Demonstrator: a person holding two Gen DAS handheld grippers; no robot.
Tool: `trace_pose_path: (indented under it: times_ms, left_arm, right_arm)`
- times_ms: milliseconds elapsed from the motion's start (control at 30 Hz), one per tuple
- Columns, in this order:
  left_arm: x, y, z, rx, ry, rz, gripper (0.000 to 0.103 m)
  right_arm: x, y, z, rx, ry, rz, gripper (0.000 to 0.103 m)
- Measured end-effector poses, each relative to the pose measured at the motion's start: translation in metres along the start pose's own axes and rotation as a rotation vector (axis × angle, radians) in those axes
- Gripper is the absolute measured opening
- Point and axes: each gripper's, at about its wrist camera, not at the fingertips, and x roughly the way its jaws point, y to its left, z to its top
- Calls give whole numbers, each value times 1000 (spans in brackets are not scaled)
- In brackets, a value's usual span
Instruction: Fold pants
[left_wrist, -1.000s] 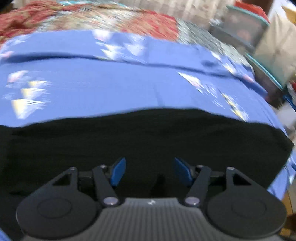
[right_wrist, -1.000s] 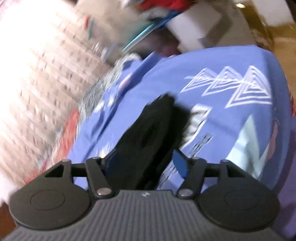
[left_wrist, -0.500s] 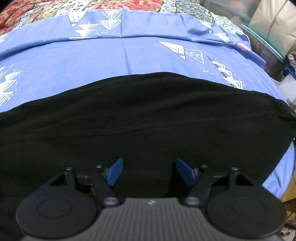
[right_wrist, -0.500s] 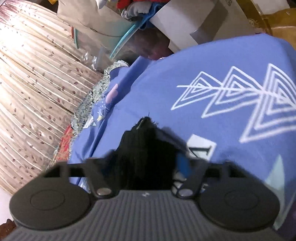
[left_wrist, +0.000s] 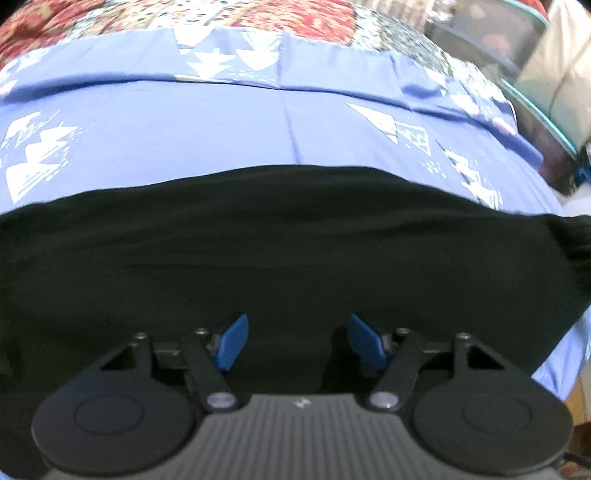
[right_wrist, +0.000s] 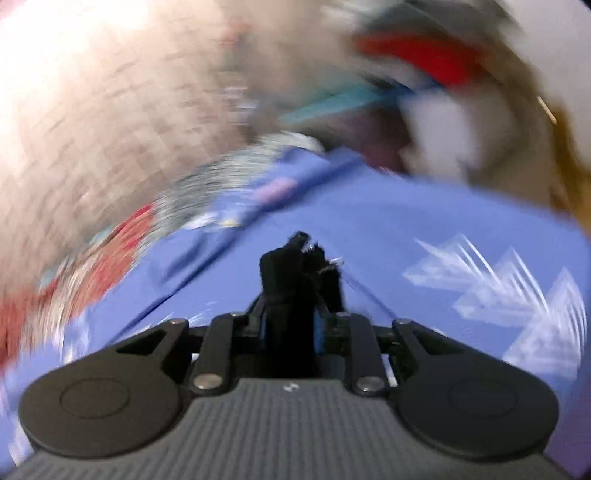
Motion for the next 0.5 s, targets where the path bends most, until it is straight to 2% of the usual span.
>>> trace_pose_path:
  times_ms: [133, 200, 267, 400, 500]
  left_arm:
    - [-5, 10, 0, -40, -14, -15, 62]
    - [-7, 11, -1, -42, -21, -19, 62]
    - [-9, 12, -2, -45, -27, -20, 62]
    - [-13, 18, -6, -57, -36, -20, 62]
    - [-17, 26, -8, -74, -40, -14, 63]
  right_arm:
    - [-5, 71, -24, -419, 42, 134, 25]
    - [-2, 94, -47, -559, 86, 177, 25]
    - [3, 111, -72, -636, 144, 216, 25]
    - [11, 126, -109, -676, 237, 256, 26]
    - [11, 135, -122, -724, 299, 264, 38]
